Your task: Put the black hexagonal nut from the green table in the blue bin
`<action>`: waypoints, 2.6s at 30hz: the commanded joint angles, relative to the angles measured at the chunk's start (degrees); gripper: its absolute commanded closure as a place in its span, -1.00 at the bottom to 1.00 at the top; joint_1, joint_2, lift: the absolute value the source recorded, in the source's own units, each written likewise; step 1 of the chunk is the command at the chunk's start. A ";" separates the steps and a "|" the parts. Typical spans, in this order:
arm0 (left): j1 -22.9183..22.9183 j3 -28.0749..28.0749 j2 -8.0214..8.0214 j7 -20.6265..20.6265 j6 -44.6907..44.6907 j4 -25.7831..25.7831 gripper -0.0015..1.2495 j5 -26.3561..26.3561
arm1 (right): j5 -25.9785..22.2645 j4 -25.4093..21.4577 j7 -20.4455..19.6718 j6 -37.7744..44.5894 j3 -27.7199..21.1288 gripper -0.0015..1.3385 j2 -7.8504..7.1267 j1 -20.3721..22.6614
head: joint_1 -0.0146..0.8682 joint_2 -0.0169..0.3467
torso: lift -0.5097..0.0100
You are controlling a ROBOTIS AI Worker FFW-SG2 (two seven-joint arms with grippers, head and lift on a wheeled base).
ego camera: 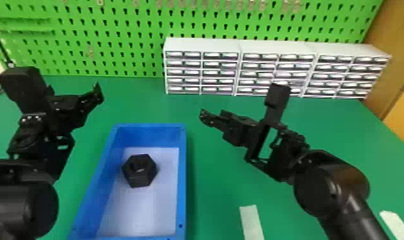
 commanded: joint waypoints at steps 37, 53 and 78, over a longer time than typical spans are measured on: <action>1.52 0.55 -0.89 0.10 -2.64 1.29 -0.80 0.60 | 12.25 -1.34 0.53 -6.49 -25.86 -0.33 2.81 10.16 | 0.60 -0.86 | 0.59; 1.34 1.61 -1.33 0.10 -3.78 1.29 -0.80 1.31 | 8.21 -0.46 0.97 -12.74 -28.50 -0.33 3.07 11.66 | 0.60 -0.86 | 0.59; 2.57 0.82 -3.26 -0.87 -5.01 4.46 -0.80 5.26 | 6.98 0.42 2.38 -14.41 -27.80 -0.33 1.93 12.80 | 0.60 -0.86 | 0.59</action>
